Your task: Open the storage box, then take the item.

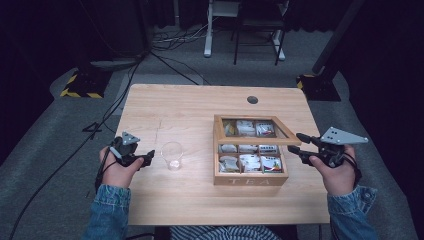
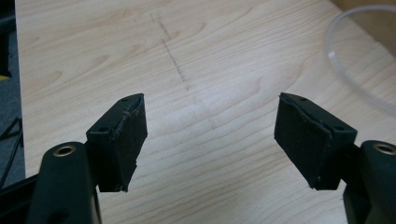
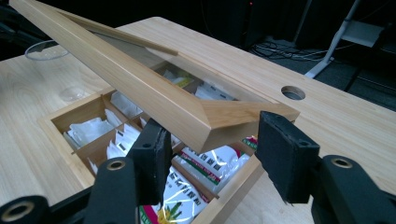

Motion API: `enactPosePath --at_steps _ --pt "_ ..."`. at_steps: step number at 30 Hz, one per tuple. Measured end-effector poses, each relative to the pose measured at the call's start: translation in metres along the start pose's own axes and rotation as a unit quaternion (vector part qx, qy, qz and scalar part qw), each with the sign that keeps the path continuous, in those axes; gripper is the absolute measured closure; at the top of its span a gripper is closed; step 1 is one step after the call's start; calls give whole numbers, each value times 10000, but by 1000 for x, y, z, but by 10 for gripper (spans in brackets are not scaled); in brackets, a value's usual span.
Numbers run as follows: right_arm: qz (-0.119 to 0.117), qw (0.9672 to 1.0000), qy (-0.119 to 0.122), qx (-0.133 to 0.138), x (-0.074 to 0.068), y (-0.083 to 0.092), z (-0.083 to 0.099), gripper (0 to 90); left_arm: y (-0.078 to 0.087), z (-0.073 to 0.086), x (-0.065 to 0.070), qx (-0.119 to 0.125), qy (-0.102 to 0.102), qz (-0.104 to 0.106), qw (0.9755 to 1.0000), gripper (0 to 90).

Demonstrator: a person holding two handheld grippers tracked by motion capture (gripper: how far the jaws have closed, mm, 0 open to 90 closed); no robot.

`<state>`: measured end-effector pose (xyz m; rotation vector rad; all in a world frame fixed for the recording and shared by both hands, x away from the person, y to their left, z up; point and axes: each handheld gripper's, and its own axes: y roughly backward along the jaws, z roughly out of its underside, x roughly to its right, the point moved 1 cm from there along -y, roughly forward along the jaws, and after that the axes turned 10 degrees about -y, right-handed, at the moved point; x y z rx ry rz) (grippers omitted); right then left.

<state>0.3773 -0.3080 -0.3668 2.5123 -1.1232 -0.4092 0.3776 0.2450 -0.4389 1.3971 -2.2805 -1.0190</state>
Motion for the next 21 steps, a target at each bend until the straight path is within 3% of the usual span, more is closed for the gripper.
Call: enactPosePath --at_steps 10,21 --pt "7 9998 -81 154 5 -6 -10 461 23 -17 13 390 -102 184 9990 275" --pt "-23 9995 -191 237 9 -9 -14 460 41 -46 46 755 -438 583 9945 254"
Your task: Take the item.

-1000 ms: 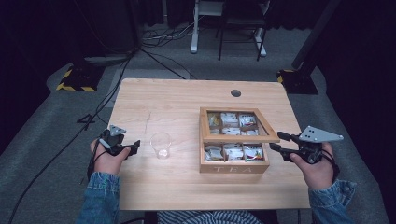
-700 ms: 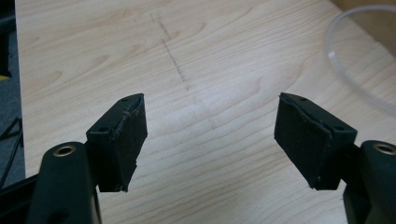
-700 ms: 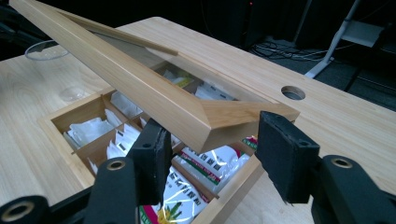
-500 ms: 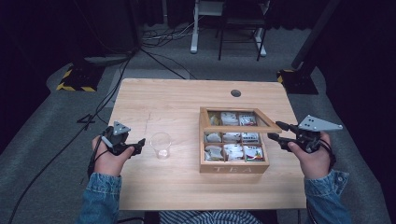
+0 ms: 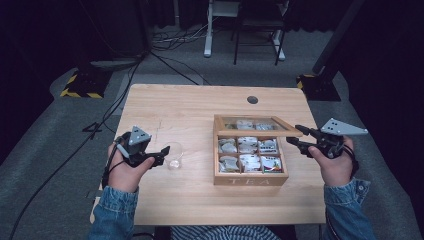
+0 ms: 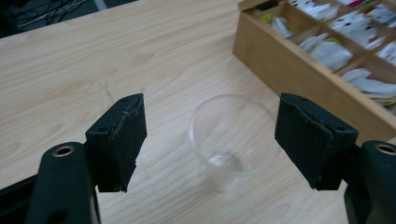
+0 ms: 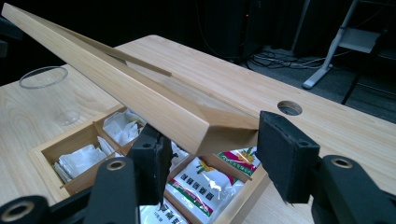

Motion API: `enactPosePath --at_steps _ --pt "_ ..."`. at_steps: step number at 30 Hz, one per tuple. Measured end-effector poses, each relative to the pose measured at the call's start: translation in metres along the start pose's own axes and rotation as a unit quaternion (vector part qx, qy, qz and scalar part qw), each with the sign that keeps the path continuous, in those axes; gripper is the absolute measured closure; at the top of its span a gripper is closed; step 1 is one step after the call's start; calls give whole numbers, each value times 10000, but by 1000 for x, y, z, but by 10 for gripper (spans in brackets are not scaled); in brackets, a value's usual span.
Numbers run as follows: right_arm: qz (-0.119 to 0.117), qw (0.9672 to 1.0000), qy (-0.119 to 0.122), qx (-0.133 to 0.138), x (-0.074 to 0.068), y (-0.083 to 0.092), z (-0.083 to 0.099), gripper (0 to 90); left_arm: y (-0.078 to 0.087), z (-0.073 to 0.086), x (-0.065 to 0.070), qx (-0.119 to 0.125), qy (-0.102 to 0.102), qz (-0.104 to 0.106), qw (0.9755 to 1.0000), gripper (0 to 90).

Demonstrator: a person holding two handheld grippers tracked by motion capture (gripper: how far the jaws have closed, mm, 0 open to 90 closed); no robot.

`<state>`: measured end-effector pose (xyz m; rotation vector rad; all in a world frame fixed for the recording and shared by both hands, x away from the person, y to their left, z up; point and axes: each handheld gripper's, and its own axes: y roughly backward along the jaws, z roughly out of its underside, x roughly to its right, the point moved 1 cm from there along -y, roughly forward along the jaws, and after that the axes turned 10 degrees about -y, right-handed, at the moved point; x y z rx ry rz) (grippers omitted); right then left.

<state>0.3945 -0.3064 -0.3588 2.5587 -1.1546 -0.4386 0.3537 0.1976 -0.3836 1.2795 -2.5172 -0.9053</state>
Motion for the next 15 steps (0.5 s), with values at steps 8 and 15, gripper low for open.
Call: enactPosePath --at_steps 8,15 --pt "72 10000 -11 13 -1 -1 -3 460 -2 -14 30 126 -207 467 9986 252" --pt "50 9999 -103 -21 0 -2 -4 458 -14 -32 48 85 -355 841 9958 281"
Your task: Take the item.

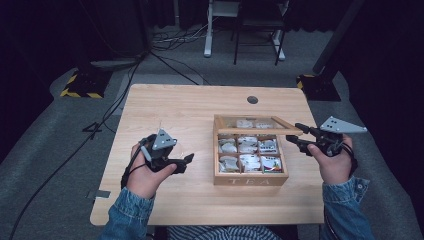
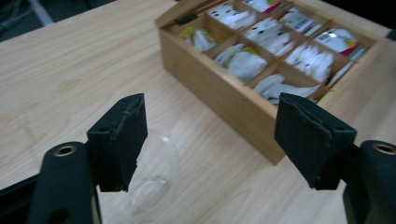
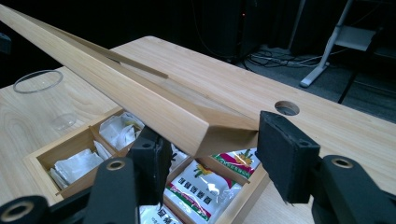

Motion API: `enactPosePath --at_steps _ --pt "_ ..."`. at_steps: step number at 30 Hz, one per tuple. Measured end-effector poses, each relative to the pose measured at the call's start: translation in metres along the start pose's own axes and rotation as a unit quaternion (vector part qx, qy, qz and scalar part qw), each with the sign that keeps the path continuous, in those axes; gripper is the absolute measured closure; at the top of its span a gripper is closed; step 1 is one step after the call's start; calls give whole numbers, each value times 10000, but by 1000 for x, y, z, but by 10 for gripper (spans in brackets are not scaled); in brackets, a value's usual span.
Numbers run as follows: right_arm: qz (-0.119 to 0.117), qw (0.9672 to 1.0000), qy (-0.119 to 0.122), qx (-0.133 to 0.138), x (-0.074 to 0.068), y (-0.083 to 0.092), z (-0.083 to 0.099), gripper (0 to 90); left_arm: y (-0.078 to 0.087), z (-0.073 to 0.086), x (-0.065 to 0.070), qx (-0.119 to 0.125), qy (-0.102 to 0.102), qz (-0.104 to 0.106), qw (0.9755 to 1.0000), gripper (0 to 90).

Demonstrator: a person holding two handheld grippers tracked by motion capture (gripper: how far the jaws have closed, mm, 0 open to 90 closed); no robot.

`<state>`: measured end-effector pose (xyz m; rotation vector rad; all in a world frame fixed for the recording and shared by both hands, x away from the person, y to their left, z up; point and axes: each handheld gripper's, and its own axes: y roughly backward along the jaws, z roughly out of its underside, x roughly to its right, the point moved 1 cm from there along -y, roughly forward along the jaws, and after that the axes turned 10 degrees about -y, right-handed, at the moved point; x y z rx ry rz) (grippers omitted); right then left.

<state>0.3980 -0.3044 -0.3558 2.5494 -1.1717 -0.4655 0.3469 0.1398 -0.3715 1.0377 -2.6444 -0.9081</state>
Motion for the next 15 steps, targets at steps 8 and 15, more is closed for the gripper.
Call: enactPosePath --at_steps 8,15 --pt "44 9998 -169 -35 2 -4 -3 453 -25 -25 16 -101 -245 243 9994 281" --pt "83 9994 -332 25 3 -5 -6 450 -47 -33 33 23 -400 521 9978 288"
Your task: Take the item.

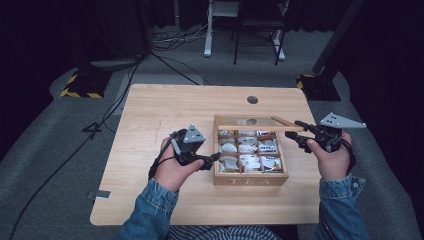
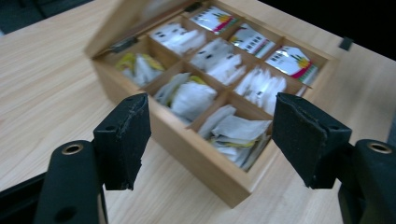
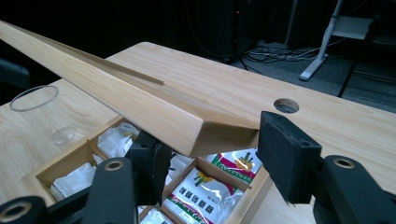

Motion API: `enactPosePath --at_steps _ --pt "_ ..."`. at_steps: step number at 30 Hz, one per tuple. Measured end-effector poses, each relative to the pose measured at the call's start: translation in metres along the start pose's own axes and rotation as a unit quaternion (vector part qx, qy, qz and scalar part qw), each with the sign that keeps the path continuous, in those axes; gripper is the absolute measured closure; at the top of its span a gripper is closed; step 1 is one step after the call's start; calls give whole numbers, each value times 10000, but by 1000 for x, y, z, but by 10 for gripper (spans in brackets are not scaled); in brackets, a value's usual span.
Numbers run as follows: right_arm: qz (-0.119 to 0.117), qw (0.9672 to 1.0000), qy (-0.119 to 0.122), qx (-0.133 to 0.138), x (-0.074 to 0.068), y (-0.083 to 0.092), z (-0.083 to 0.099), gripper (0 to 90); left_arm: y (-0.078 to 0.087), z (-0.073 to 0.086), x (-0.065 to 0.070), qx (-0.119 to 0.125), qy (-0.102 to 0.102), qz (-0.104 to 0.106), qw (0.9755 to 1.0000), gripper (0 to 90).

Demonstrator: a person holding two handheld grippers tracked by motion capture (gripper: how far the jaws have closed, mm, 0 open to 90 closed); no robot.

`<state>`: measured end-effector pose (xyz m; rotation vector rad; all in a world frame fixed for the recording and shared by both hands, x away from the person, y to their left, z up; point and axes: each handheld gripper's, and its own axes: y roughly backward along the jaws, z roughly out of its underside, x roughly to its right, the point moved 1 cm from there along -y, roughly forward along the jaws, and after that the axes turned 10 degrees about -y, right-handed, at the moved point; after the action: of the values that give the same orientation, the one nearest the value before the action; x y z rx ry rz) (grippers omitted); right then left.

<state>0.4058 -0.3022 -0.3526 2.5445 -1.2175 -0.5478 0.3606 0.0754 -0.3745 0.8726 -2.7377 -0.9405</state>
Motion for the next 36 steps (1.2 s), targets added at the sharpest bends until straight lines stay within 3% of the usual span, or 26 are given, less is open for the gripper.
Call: enactPosePath --at_steps 10,14,27,36 --pt "-73 10000 -56 18 5 -5 1 435 -25 3 20 50 -319 233 9992 291" --pt "-152 9998 -122 43 7 -7 3 430 -34 7 21 32 -269 278 9992 306" --pt "-137 9998 -128 83 7 -7 2 432 -68 18 30 -64 -239 668 9975 504" --pt "-136 9998 -134 101 7 -7 3 429 -76 21 27 -158 -311 641 9973 635"
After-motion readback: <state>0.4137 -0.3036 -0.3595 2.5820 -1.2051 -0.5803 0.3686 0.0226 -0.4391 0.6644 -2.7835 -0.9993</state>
